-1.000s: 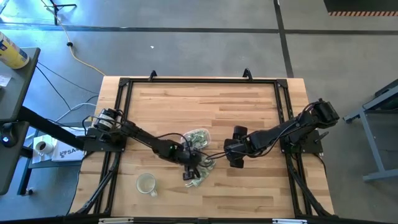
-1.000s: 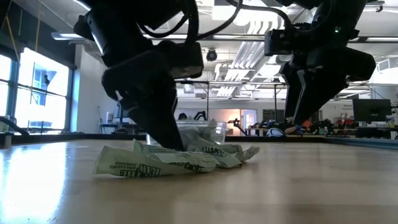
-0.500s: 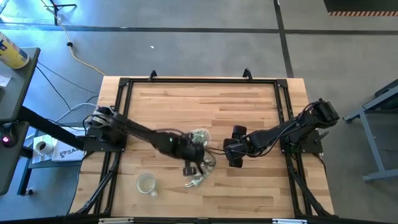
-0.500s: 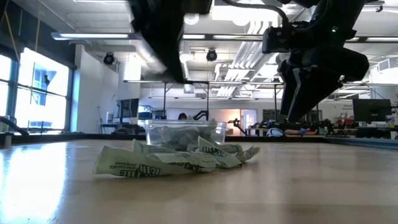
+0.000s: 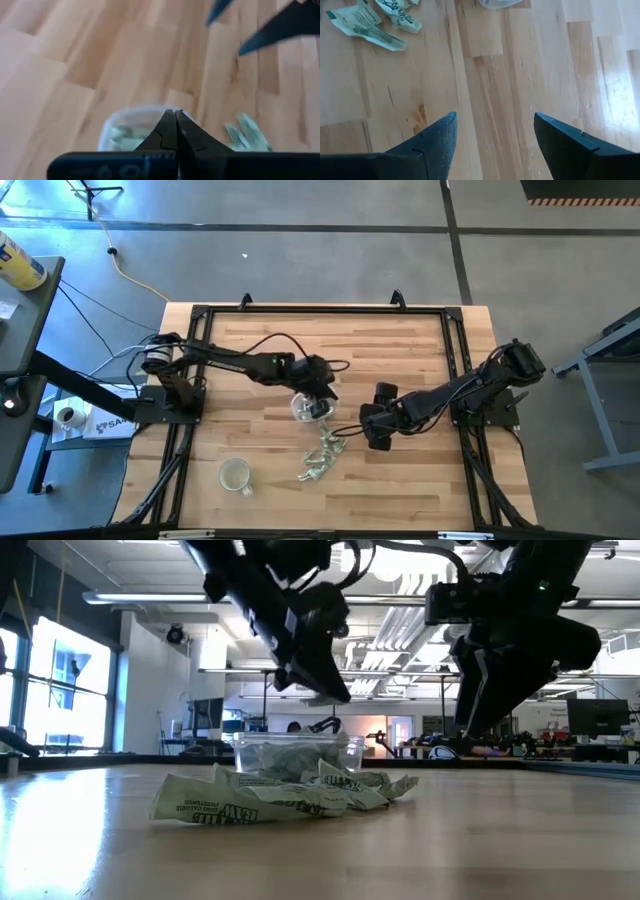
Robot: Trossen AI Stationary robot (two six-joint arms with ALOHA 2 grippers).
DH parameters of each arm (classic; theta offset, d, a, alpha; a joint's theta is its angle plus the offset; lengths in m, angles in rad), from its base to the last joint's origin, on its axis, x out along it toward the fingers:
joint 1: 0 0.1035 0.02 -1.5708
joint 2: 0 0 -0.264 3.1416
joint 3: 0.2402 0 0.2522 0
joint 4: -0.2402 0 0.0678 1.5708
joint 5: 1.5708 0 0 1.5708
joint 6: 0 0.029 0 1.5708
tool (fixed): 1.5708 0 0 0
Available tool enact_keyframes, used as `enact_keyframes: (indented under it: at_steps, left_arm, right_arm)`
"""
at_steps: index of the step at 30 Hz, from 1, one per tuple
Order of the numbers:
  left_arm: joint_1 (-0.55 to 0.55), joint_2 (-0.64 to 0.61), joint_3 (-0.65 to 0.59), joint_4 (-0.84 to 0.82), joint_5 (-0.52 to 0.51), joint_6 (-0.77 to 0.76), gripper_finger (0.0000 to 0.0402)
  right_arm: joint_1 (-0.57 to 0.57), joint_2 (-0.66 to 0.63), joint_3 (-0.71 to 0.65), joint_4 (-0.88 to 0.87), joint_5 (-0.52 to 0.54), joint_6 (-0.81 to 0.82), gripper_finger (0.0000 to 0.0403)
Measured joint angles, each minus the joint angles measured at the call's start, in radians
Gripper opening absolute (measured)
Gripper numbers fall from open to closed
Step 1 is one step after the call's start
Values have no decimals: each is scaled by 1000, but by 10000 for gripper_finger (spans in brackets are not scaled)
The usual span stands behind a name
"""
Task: Pick and place Stevia / Truvia into bins
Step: Put the stevia packet into the transparent container
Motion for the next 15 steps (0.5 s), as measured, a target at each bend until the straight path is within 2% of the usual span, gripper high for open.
enact_keyframes:
  at_steps: [4, 9, 15]
  left_arm:
    - [-1, 0, -67, 27, -51, 7, 25]
    - [-3, 1, -123, 49, -53, -2, 32]
    - [-3, 32, -166, 164, -61, 4, 35]
  right_arm:
    - [1, 0, 0, 2, 21, -7, 253]
    - [-20, 0, 0, 13, 26, -46, 252]
    - [-57, 0, 0, 16, -24, -88, 252]
